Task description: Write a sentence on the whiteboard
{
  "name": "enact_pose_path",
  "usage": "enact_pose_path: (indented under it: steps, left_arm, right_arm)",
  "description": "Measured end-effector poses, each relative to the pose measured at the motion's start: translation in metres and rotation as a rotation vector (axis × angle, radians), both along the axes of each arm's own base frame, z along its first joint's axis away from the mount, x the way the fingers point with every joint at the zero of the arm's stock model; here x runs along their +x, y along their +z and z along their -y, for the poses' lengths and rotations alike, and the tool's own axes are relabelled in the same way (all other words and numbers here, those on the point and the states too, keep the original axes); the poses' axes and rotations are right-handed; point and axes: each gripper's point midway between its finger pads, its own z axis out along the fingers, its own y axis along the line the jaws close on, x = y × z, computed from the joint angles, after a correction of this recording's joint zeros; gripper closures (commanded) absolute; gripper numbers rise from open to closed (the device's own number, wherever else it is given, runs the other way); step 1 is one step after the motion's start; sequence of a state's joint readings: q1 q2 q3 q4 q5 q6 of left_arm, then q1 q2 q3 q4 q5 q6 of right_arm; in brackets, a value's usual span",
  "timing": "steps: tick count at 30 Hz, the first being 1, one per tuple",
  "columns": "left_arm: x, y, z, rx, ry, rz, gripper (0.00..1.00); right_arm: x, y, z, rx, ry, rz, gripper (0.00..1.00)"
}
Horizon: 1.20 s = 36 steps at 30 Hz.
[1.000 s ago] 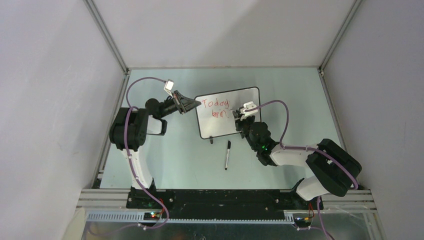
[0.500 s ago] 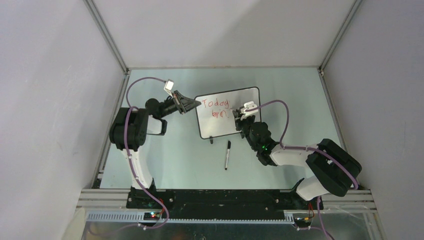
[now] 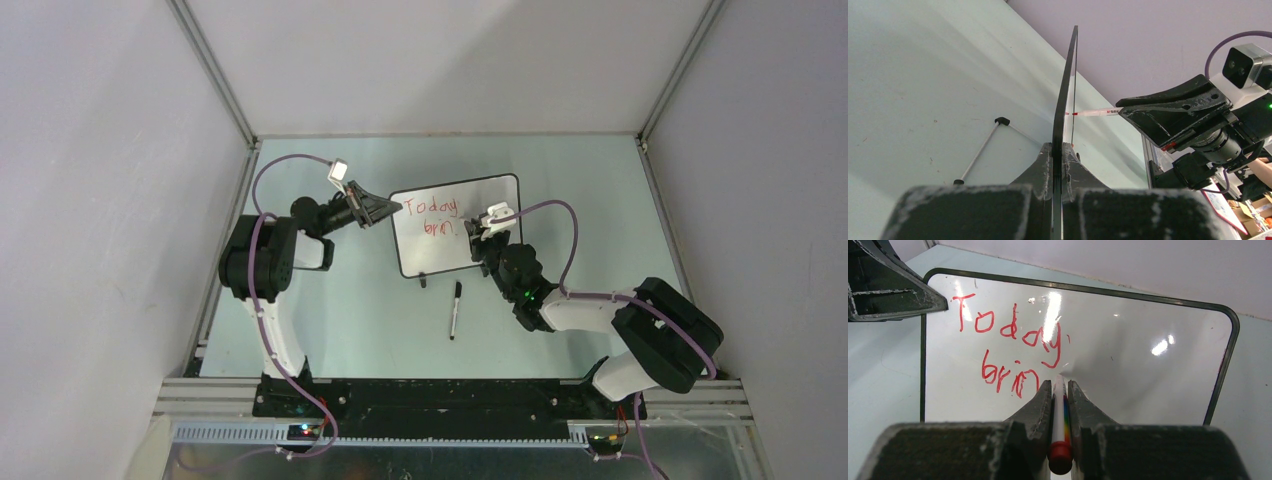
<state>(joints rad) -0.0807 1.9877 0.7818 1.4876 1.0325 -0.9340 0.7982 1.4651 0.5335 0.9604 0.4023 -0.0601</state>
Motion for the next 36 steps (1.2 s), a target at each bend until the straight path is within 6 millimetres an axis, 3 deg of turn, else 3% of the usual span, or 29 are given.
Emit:
enact_pose_path:
  steps: [36]
  left_arm:
    - [0.0, 0.0, 0.0, 0.0, 0.0, 0.0, 1.0]
  right_arm:
    - [0.0021, -0.0014, -0.0032, -0.009, -0.002, -0.007, 1.0]
